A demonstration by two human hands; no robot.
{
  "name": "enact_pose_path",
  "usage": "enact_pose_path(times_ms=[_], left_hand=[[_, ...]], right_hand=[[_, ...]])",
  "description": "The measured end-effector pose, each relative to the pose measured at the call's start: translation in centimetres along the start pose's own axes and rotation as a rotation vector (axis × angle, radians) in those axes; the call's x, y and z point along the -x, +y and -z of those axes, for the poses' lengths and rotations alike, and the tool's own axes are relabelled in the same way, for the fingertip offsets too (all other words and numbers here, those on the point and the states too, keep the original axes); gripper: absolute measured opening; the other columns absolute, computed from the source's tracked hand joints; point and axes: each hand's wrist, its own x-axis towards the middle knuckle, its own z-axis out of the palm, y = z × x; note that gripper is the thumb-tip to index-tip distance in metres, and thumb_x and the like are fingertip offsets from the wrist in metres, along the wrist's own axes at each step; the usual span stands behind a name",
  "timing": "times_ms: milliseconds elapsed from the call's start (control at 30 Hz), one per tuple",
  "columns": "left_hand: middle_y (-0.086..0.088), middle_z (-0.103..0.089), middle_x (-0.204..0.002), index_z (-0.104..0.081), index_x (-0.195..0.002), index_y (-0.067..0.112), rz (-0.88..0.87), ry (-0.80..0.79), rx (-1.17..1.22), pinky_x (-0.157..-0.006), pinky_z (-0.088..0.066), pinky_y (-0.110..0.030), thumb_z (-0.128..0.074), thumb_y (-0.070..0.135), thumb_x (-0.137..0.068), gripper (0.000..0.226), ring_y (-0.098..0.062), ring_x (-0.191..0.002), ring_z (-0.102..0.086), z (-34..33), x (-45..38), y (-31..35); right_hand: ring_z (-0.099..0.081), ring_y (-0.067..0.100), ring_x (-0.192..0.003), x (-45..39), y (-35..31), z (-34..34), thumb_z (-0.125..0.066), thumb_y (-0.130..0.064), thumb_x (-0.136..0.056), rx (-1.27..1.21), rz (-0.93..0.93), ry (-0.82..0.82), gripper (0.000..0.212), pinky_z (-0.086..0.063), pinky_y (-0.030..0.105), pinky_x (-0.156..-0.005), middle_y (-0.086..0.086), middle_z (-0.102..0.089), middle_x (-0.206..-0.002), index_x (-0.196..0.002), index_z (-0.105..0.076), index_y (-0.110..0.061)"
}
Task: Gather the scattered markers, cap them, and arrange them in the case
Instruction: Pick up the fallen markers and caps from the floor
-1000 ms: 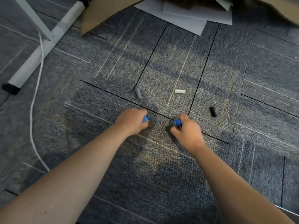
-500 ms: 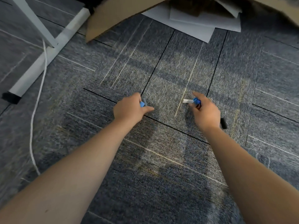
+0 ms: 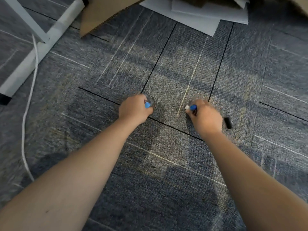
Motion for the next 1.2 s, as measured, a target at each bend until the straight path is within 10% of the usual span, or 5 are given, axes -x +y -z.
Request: enact_pose_path(times_ms=[267, 567, 1200], left_hand=[[-0.008, -0.064, -0.089, -0.056, -0.103, 0.011, -0.179, -0.173, 0.080, -0.061, -0.040, -0.028, -0.058, 0.020, -0.087, 0.018, -0.020, -0.072, -0.052, -2.4, 2.9, 3.1], [0.002, -0.049, -0.079, -0.056, -0.103, 0.011, -0.265, -0.206, 0.094, -0.057, -0.033, -0.025, -0.060, 0.023, -0.087, 0.020, -0.016, -0.071, -0.047, -4.2, 5.0, 6.4], [-0.005, -0.057, -0.088, -0.056, -0.111, 0.009, -0.133, -0.039, 0.224, -0.058, -0.035, -0.027, -0.058, 0.031, -0.088, 0.032, -0.017, -0.074, -0.049, 3.8, 6.1, 0.4]], right_hand=[[-0.049, 0.016, -0.060, 4.0, 5.2, 0.7, -0.050, -0.018, -0.092, -0.332, -0.182, 0.070, 0.027, -0.037, 0.026, -0.051, 0.002, -0.055, -0.079, -0.117, -0.047, -0.009], [-0.057, 0.024, -0.084, 3.5, 9.5, 1.4, -0.054, -0.023, -0.091, -0.355, -0.403, 0.118, 0.031, -0.047, 0.035, -0.068, 0.011, -0.060, -0.115, -0.118, -0.050, -0.010], [-0.050, 0.017, -0.079, 4.3, -4.0, 3.4, -0.048, -0.022, -0.094, -0.273, 0.114, -0.022, 0.025, -0.051, 0.033, -0.075, 0.007, -0.055, -0.101, -0.114, -0.047, -0.007]])
